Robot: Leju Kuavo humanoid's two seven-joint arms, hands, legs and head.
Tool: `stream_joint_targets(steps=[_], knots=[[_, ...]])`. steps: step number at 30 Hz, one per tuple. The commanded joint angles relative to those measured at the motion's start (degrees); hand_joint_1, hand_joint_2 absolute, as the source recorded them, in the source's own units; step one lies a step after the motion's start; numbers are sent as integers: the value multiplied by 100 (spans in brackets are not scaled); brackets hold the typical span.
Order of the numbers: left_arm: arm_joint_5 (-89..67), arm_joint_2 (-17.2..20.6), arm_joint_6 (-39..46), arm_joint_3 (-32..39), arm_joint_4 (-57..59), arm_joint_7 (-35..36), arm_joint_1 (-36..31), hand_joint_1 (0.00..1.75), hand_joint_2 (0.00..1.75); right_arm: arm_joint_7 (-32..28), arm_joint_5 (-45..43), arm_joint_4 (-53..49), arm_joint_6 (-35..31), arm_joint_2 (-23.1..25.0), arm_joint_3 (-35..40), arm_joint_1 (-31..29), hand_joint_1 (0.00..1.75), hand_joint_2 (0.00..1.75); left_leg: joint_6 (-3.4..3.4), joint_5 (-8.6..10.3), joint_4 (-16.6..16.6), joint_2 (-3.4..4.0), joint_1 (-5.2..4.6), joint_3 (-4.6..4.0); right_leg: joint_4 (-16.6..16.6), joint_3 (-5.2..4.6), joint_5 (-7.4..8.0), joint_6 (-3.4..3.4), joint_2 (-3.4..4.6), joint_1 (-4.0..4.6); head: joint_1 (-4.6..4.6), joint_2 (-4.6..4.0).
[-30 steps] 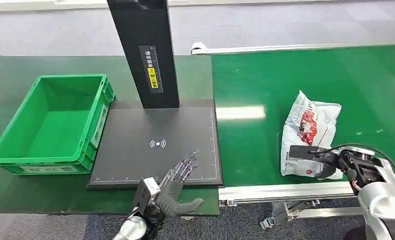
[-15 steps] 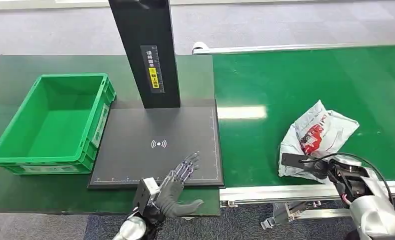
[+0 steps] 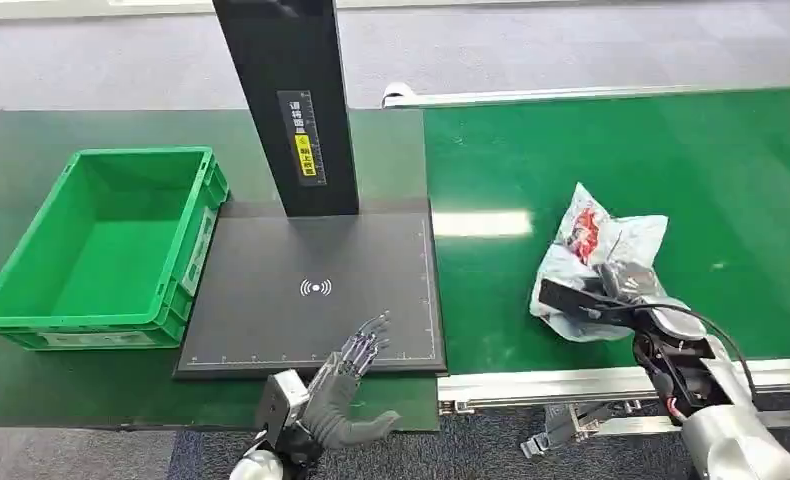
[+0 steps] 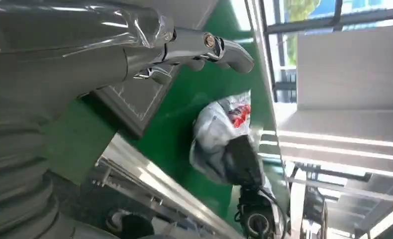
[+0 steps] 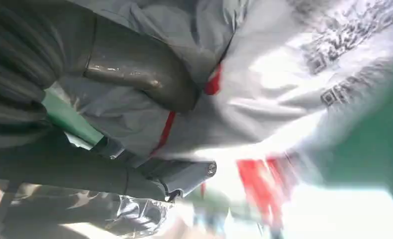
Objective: Moved the parcel from conveyor to table for the left to box.
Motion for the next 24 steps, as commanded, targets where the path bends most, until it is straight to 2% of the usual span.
stream_joint_targets(steps=[1,2,3,6,7,9,11,15,18,21,22,24], knots=[[43,181,158,259,-491,38,231,0,175,-484,-203,-2266,-1034,254,-533,618,175,175,-3,0,-5,-12,2,-1,-4,0,-3,-7,-7,3,-2,0],[43,181,158,259,-491,38,231,0,175,-484,-203,-2266,-1034,254,-533,618,175,175,-4,-1,-9,-18,4,2,-9,6,-4,-9,-16,4,0,0],[105,152,189,267,-416,-2,179,0,175,-993,-313,-2474,-1447,255,-593,805,175,175,-2,-2,-7,-15,3,-1,-7,4,-4,-7,-12,3,-2,0],[210,92,371,311,-415,-122,123,0,175,-1342,-382,-2931,-1915,354,-802,1235,175,175,0,0,-6,-22,2,-4,-8,6,-7,-5,-20,4,0,0],[219,42,678,363,-443,-239,128,0,175,-1585,-758,-3248,-2175,455,-1004,1492,175,175,-1,1,-6,-26,4,-11,-9,3,-8,-3,-24,4,0,0],[211,-17,1193,409,-442,-421,104,0,175,-1980,-1491,-3430,-2305,586,-1233,1598,175,175,-2,-1,-6,-28,4,-11,-11,5,-10,-5,-27,4,0,2],[283,-74,1808,404,-475,-643,82,0,175,-2454,-2397,-3431,-2320,730,-1442,1408,175,175,-2,-2,-6,-22,2,-12,-8,1,-9,-6,-21,3,2,0],[244,-98,2072,385,-501,-727,78,0,175,-2574,-2569,-3381,-2359,771,-1478,1281,175,175,0,-2,-2,-16,-2,-21,-3,-12,-6,-4,-12,0,-2,0],[768,-123,2667,271,-348,-868,-127,0,175,-3330,-2982,-3466,-2916,1032,-1226,1086,175,175,1,-1,-3,-17,-1,-19,-5,-11,-5,-3,-13,0,0,0],[967,-139,2905,275,-267,-868,-270,0,175,-3240,-2736,-3223,-3087,1270,-646,716,175,175,0,-3,-1,3,-4,-19,2,-19,-3,-4,7,-2,0,0],[967,-139,2905,275,-267,-868,-270,0,175,-3240,-2736,-3223,-3087,1270,-646,716,175,175,-2,-4,-5,19,-2,-13,-2,-18,2,-8,24,-1,2,0],[967,-139,2905,275,-267,-868,-270,0,175,-3240,-2736,-3223,-3087,1270,-646,716,175,175,0,-2,-6,8,-2,-12,-3,-12,-2,-5,7,0,0,0]])
